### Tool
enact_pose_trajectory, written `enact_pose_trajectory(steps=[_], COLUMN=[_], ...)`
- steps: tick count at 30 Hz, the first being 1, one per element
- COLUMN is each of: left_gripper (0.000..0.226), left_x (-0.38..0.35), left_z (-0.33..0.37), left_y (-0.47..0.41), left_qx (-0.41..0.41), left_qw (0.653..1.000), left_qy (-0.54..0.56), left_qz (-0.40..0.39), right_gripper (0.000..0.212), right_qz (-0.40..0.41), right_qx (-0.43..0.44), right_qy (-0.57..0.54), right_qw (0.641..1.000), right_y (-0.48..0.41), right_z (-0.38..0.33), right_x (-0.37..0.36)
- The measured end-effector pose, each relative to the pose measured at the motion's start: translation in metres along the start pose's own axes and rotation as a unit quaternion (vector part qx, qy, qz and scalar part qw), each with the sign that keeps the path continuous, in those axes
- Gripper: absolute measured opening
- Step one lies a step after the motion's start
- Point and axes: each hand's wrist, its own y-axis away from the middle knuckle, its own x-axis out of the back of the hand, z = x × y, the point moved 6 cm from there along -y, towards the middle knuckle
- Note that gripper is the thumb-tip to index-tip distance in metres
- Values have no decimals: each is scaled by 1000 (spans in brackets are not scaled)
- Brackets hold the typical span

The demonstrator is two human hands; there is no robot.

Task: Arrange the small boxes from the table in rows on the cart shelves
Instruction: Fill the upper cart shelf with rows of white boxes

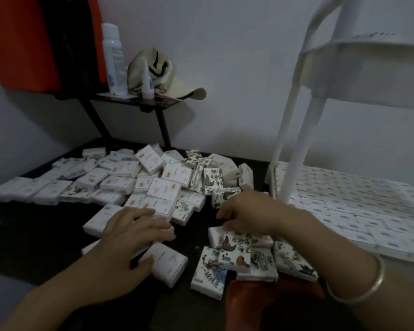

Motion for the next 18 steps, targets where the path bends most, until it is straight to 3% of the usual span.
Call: enact_pose_trajectory(steps=[4, 8, 11, 15, 18], left_gripper=[56, 55, 55, 56, 57], left_x=[-8, -12, -11, -9, -8], left_z=[-5, -7, -3, 1, -1], left_y=[3, -1, -10, -18, -24], left_qx=[-29, -35, -24, 9, 34], left_qw=[998, 999, 999, 999, 998], left_qy=[-2, -13, -13, 25, 32], left_qz=[-49, -38, -21, 17, 40], right_gripper=[35, 54, 57, 49, 42], right_qz=[-51, -167, -211, -159, -59], right_qx=[5, -10, -8, -2, -18], right_qy=[-29, 15, -16, -49, -133], right_qw=[998, 986, 977, 986, 989], right_y=[-18, -24, -24, -26, -29], right_z=[-1, -3, -8, -4, 8], right_x=[6, -3, -10, -13, -13])
